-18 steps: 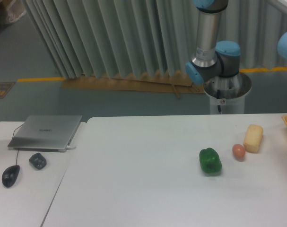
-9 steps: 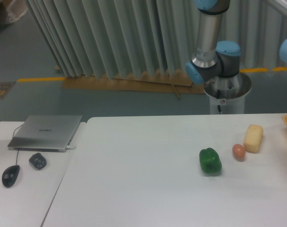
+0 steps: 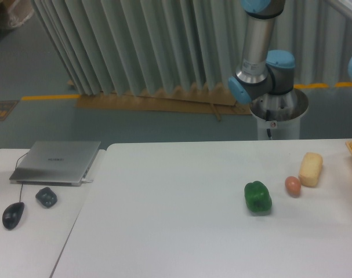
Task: Place the bread in the basket
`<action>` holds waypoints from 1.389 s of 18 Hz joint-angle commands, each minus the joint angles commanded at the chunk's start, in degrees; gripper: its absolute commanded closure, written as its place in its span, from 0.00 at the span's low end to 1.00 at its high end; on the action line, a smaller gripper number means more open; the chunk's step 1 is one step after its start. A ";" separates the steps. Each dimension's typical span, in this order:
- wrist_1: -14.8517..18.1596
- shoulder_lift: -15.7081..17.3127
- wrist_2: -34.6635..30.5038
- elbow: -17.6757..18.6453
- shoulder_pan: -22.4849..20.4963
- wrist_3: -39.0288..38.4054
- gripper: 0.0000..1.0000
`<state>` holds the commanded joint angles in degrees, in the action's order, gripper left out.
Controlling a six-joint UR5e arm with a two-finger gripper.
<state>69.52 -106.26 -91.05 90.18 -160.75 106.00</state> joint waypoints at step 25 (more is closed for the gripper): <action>-0.26 14.14 0.35 8.52 8.70 -41.82 0.00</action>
<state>69.26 -92.12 -90.70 98.69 -152.05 64.18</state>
